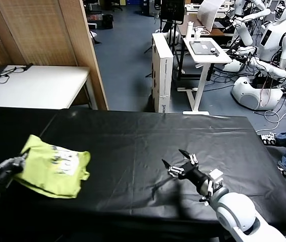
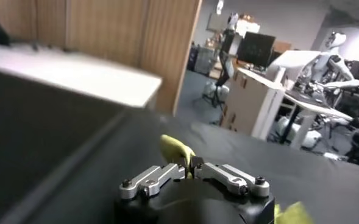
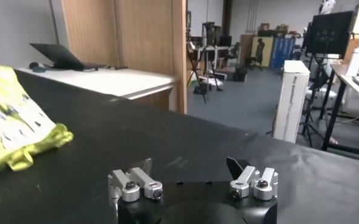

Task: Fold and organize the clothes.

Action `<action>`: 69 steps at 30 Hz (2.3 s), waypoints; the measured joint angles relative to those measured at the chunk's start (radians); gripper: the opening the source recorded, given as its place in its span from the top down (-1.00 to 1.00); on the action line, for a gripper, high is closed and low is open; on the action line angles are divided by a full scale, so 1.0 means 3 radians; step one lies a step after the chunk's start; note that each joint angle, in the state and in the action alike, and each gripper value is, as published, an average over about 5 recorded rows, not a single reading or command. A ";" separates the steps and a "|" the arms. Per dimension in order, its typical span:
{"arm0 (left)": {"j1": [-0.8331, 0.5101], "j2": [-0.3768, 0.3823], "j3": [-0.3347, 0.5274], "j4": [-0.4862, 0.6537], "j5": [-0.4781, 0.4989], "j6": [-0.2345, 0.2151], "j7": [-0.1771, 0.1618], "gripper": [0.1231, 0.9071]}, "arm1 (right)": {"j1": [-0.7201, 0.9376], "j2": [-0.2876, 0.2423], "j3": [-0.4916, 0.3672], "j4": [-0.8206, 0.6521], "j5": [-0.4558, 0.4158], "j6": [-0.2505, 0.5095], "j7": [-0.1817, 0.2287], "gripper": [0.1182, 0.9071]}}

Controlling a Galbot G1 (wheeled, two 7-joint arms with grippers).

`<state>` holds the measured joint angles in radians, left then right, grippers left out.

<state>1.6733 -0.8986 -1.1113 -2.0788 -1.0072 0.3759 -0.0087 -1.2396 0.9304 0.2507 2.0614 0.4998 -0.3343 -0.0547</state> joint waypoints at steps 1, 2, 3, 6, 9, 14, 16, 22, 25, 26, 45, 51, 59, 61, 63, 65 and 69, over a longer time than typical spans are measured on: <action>0.0013 -0.0002 -0.0019 -0.0064 -0.0004 0.0035 -0.0060 0.86 | -0.0007 0.0009 -0.0006 -0.0007 -0.0013 0.0001 0.0000 -1.00; 0.0020 -0.0015 -0.0020 -0.0138 -0.0007 0.0072 -0.0127 0.86 | -0.0014 0.0019 -0.0013 -0.0015 -0.0026 0.0002 0.0000 -1.00; 0.0020 -0.0038 -0.0003 -0.0221 -0.0015 0.0108 -0.0192 0.86 | -0.0020 0.0028 -0.0021 -0.0025 -0.0041 0.0003 -0.0001 -1.00; -0.0035 -0.0168 0.0181 -0.0511 -0.0020 0.0214 -0.0408 0.86 | -0.0039 0.0054 -0.0042 -0.0052 -0.0098 0.0005 -0.0001 -1.00; -0.0162 -0.0365 0.0576 -0.0738 0.0099 0.0254 -0.0535 0.86 | -0.0064 0.0072 -0.0048 -0.0059 -0.0136 0.0003 0.0001 -1.00; -0.0441 -0.0728 0.1392 -0.0785 0.0342 0.0250 -0.0548 0.86 | -0.0124 0.0075 -0.0033 -0.0054 -0.0150 0.0000 0.0004 -1.00; -0.0538 -0.0856 0.1665 -0.0730 0.0378 0.0248 -0.0547 0.86 | -0.0138 0.0074 -0.0037 -0.0053 -0.0156 -0.0003 0.0006 -1.00; -0.0710 -0.1140 0.2244 -0.0528 0.0547 0.0269 -0.0509 0.86 | -0.0096 0.0053 -0.0107 -0.0056 -0.0109 -0.0044 0.0023 -1.00; -0.0733 -0.1194 0.2385 -0.0485 0.0593 0.0281 -0.0490 0.76 | -0.0042 0.0031 -0.0166 -0.0041 0.0046 -0.0132 0.0076 -1.00; -0.0733 -0.1194 0.2410 -0.0484 0.0604 0.0280 -0.0481 0.65 | -0.0018 0.0027 -0.0191 -0.0030 0.0122 -0.0178 0.0102 -1.00; -0.0538 -0.0954 0.2146 -0.0608 0.1101 0.0146 -0.0349 -1.00 | 0.0541 0.0367 -0.0883 -0.0141 0.0998 -0.0865 0.0666 -1.00; -0.0491 -0.0988 0.2107 -0.0610 0.1183 0.0154 -0.0345 -1.00 | 0.0581 0.0444 -0.1017 -0.0219 0.0928 -0.0864 0.0629 -0.98; -0.0431 -0.1044 0.2055 -0.0646 0.1280 0.0164 -0.0333 -1.00 | 0.0593 0.0493 -0.1069 -0.0295 0.0897 -0.0860 0.0601 -0.22; -0.0412 -0.1044 0.2027 -0.0665 0.1268 0.0168 -0.0333 -1.00 | 0.0593 0.0507 -0.1071 -0.0311 0.0891 -0.0860 0.0600 0.08; -0.0390 -0.1035 0.1993 -0.0686 0.1250 0.0172 -0.0332 -1.00 | 0.0588 0.0516 -0.1070 -0.0326 0.0879 -0.0860 0.0597 0.39; -0.0371 -0.1026 0.1955 -0.0699 0.1233 0.0173 -0.0330 -1.00 | 0.0579 0.0521 -0.1070 -0.0342 0.0859 -0.0859 0.0583 0.60; -0.0361 -0.1015 0.1889 -0.0697 0.1212 0.0170 -0.0327 -1.00 | 0.0549 0.0528 -0.1059 -0.0359 0.0785 -0.0845 0.0543 0.83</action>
<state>1.5650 -1.2031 -0.5447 -2.2880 -0.6434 0.4271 -0.1069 -1.0748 1.0889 -0.0669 1.9537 0.7353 -0.5878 0.1082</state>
